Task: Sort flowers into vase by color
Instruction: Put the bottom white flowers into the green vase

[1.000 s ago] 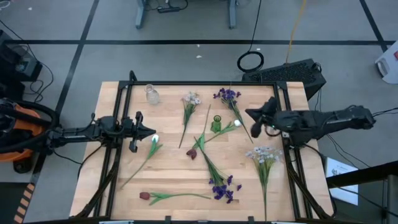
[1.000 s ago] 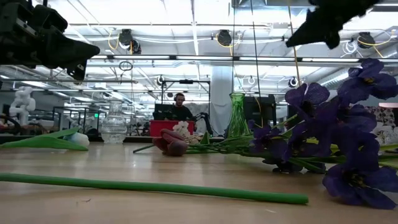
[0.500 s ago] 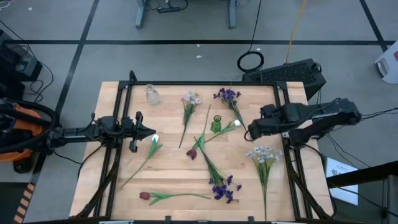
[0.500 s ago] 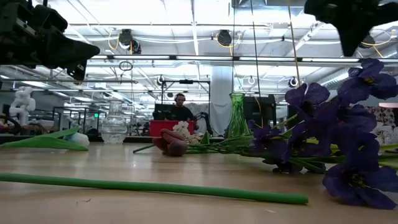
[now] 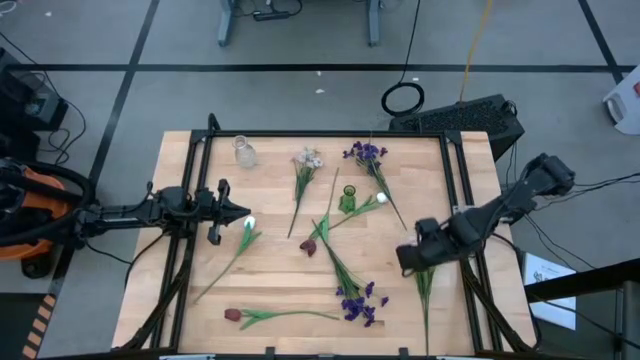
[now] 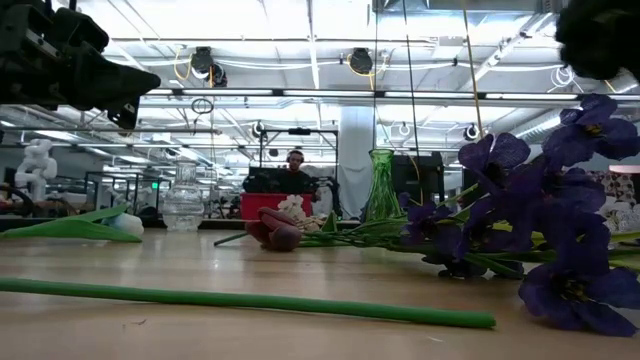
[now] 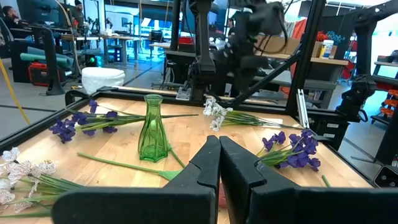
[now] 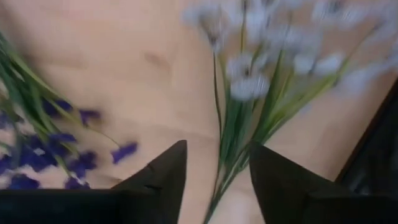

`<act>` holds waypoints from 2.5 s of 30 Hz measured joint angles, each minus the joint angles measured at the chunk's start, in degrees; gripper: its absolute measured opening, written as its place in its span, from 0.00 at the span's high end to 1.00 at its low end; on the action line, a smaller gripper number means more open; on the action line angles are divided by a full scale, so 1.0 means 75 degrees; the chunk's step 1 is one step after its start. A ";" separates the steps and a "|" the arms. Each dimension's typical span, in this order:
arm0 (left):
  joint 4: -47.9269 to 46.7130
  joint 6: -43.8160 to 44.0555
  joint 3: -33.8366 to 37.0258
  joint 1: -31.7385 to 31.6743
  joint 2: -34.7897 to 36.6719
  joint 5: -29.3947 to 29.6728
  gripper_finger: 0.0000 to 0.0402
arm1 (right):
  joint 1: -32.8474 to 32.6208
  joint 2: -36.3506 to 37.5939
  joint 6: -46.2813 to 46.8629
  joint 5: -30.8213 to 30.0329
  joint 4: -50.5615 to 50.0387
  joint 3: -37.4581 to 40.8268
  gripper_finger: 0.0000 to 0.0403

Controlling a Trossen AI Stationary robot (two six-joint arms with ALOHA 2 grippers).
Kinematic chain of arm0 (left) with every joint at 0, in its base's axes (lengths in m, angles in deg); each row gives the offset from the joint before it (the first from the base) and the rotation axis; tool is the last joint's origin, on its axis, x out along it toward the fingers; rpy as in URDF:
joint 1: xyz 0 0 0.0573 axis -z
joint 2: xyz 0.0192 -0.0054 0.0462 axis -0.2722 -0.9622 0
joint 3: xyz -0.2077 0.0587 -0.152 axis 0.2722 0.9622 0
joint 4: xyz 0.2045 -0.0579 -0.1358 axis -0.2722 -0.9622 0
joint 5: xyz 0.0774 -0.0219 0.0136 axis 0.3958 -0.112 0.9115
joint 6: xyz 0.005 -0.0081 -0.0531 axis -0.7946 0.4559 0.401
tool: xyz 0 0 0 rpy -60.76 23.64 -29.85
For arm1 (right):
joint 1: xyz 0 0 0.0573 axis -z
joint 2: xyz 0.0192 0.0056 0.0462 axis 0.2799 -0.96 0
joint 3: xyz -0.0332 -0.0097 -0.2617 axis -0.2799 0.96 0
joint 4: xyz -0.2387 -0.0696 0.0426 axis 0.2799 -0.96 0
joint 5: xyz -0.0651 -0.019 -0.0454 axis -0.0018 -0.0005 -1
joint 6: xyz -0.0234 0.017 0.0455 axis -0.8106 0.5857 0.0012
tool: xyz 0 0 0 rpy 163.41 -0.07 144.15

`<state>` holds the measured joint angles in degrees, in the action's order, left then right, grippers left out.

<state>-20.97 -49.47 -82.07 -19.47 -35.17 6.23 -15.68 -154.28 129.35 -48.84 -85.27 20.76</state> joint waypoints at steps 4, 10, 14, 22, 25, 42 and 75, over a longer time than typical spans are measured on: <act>-0.0003 0.0002 0.0002 0.0000 0.0000 0.0001 0.97 | -0.0581 -0.0195 0.0783 0.0027 0.1148 0.0589 0.48; 0.0000 0.0002 0.0002 0.0000 0.0000 0.0001 0.97 | -0.1052 -0.0735 0.1121 0.0037 0.2113 0.1032 0.36; -0.0003 0.0000 0.0002 0.0002 0.0000 0.0001 0.97 | -0.1098 -0.1213 0.1122 0.0472 0.2088 0.1035 0.31; -0.0003 0.0002 -0.0001 0.0002 0.0000 0.0000 0.97 | -0.1109 -0.2256 0.1097 0.0579 0.2100 0.1035 0.28; -0.0003 0.0002 0.0001 0.0000 0.0000 -0.0001 0.97 | -0.1109 -0.2569 0.1079 0.0556 0.2169 0.1008 0.31; -0.0002 0.0000 0.0002 0.0002 0.0000 0.0000 0.97 | -0.1134 -0.1986 0.0861 -0.1010 0.2633 0.1070 0.96; -0.0003 0.0001 0.0002 0.0000 0.0000 0.0000 0.97 | 0.2820 0.2775 -1.1347 -0.4831 0.5852 0.1041 1.00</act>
<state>-20.99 -49.46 -82.05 -19.48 -35.17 6.23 5.47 -133.47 44.25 -85.07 -41.38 28.57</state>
